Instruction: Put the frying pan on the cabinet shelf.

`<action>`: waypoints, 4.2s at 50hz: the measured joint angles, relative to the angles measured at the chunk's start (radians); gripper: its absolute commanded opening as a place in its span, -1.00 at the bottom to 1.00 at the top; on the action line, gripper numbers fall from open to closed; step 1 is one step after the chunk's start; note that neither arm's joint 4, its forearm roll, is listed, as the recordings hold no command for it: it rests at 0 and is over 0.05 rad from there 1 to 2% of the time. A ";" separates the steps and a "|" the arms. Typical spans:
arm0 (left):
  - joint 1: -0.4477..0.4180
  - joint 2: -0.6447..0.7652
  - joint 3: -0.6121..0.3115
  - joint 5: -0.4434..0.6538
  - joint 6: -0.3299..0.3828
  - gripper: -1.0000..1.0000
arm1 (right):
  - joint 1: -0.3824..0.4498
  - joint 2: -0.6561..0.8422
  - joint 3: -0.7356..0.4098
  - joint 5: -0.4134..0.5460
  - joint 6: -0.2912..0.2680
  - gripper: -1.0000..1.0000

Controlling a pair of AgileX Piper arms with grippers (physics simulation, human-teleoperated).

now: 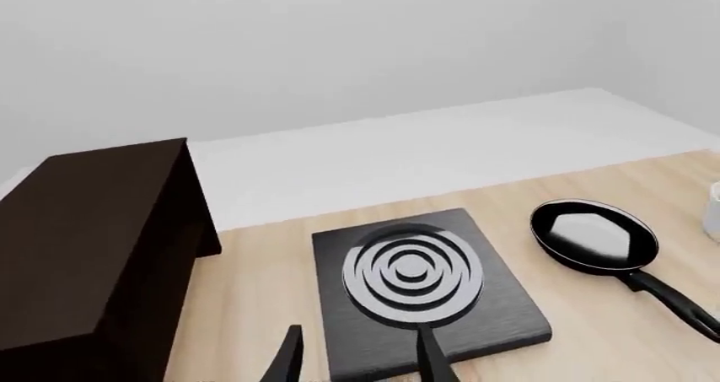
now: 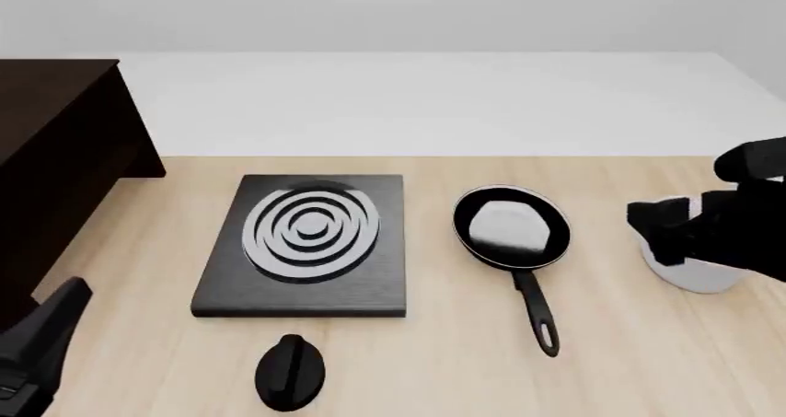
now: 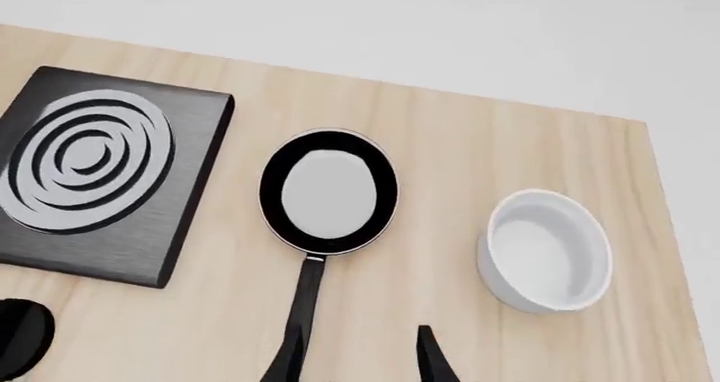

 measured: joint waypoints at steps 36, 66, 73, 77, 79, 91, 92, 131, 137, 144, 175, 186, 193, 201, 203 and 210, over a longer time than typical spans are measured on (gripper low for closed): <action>-0.028 0.014 -0.002 0.003 -0.017 1.00 | 0.098 0.302 0.031 -0.125 0.004 1.00; -0.047 0.027 0.014 -0.005 -0.052 1.00 | 0.119 0.480 0.111 -0.284 0.026 1.00; -0.055 0.030 0.016 -0.004 -0.064 1.00 | 0.121 0.500 0.130 -0.304 0.031 1.00; -0.060 0.030 0.020 -0.005 -0.067 1.00 | 0.120 0.510 0.138 -0.314 0.033 1.00; -0.061 0.031 0.023 -0.006 -0.068 1.00 | 0.120 0.515 0.143 -0.319 0.035 1.00; -0.065 0.032 0.030 -0.009 -0.067 1.00 | 0.126 0.552 0.161 -0.348 0.041 1.00; -0.065 0.032 0.031 -0.010 -0.066 1.00 | 0.127 0.555 0.162 -0.350 0.041 1.00; -0.057 0.033 0.038 -0.013 -0.058 1.00 | 0.151 0.707 0.171 -0.440 0.050 1.00; -0.055 0.035 0.039 -0.015 -0.058 1.00 | 0.154 0.727 0.180 -0.458 0.056 1.00; -0.054 0.036 0.044 -0.019 -0.056 1.00 | 0.157 0.749 0.191 -0.481 0.066 1.00; -0.053 0.044 0.059 -0.033 -0.055 1.00 | 0.170 0.748 0.268 -0.532 0.093 1.00; -0.055 0.045 0.058 -0.031 -0.053 1.00 | 0.155 0.710 0.272 -0.515 0.078 -1.00; -0.058 0.047 0.059 -0.030 -0.053 1.00 | 0.121 0.674 0.265 -0.505 0.035 -1.00; -0.061 0.049 0.061 -0.031 -0.054 1.00 | 0.081 0.613 0.259 -0.487 0.000 -1.00; -0.062 0.050 0.061 -0.031 -0.054 1.00 | 0.073 0.593 0.255 -0.480 -0.009 -1.00; -0.065 0.052 0.059 -0.030 -0.055 1.00 | 0.052 0.532 0.240 -0.457 -0.042 -1.00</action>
